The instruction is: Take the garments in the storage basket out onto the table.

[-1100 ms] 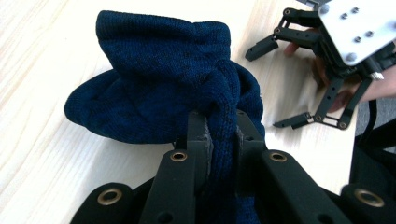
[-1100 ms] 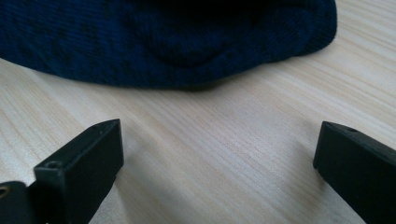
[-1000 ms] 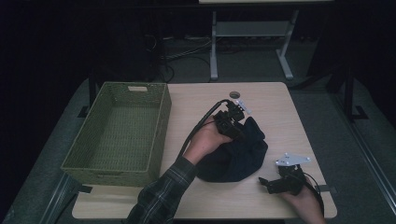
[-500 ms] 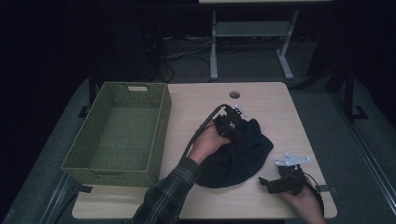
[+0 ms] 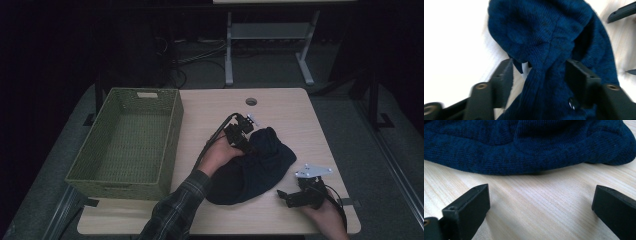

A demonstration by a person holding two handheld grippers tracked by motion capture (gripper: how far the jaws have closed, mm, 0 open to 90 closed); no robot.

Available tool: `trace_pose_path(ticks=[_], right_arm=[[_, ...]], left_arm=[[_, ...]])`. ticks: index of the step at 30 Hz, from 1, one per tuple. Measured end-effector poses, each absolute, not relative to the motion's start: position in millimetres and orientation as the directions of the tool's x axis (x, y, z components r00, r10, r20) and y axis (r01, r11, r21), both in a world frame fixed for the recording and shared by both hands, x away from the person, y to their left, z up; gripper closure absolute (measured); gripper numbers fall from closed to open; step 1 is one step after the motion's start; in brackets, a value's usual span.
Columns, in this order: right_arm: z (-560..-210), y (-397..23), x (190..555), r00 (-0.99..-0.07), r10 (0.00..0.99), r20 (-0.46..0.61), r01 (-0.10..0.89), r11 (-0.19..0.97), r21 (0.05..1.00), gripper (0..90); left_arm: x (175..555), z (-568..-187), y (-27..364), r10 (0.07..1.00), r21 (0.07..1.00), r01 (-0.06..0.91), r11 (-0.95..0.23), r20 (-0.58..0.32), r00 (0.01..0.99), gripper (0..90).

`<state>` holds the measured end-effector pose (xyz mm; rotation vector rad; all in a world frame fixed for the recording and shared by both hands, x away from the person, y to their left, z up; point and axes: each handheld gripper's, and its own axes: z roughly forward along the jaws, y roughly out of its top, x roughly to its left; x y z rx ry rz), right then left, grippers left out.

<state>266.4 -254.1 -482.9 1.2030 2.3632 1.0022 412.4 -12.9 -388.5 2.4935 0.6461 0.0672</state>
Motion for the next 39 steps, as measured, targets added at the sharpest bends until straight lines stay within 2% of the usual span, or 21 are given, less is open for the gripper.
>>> trace_pose_path(ticks=[2,4,6,7,8,9,10,11,14,17,30,39], right_arm=[[-483,-254,266,-0.601,0.799,0.04,0.586,0.406,0.701,1.3],[-483,-254,266,-0.6,0.799,0.039,0.586,0.407,0.701,1.3],[-483,-254,266,-0.6,0.799,0.039,0.587,0.407,0.7,1.3],[-483,-254,266,-0.6,0.799,0.039,0.587,0.407,0.7,1.3],[-483,-254,266,-0.601,0.799,0.038,0.586,0.407,0.701,1.3],[-483,-254,266,-0.601,0.799,0.038,0.586,0.407,0.701,1.3],[-483,-254,267,-0.602,0.798,0.035,0.583,0.409,0.702,1.3],[-483,-254,267,-0.602,0.798,0.035,0.583,0.409,0.702,1.3],[-483,-255,267,-0.603,0.797,0.033,0.581,0.411,0.703,1.3],[-483,-254,266,-0.601,0.798,0.037,0.585,0.408,0.701,1.3],[-483,-254,266,-0.601,0.798,0.038,0.586,0.408,0.701,1.3],[-483,-254,266,-0.601,0.798,0.037,0.585,0.408,0.701,1.3]], left_arm=[[406,-377,-2,0.465,0.551,0.424,-0.719,-0.071,0.882,29.5],[403,-374,2,0.471,0.556,0.426,-0.714,-0.069,0.88,29.6],[398,-370,9,0.473,0.562,0.421,-0.712,-0.059,0.879,37.3],[394,-368,14,0.478,0.568,0.419,-0.708,-0.052,0.877,37.3],[390,-366,19,0.488,0.572,0.42,-0.704,-0.039,0.872,46.3],[386,-366,23,0.497,0.578,0.421,-0.7,-0.03,0.867,46.3],[384,-365,27,0.499,0.577,0.419,-0.701,-0.022,0.866,61.0],[381,-365,33,0.51,0.579,0.425,-0.696,-0.017,0.86,61.0],[376,-371,45,0.527,0.565,0.446,-0.694,-0.023,0.85,78.2],[372,-381,54,0.541,0.536,0.471,-0.701,-0.031,0.84,89.2],[374,-437,69,0.624,0.445,0.558,-0.7,0.002,0.781,89.9],[361,-444,75,0.617,0.445,0.559,-0.7,-0.017,0.787,89.9]])
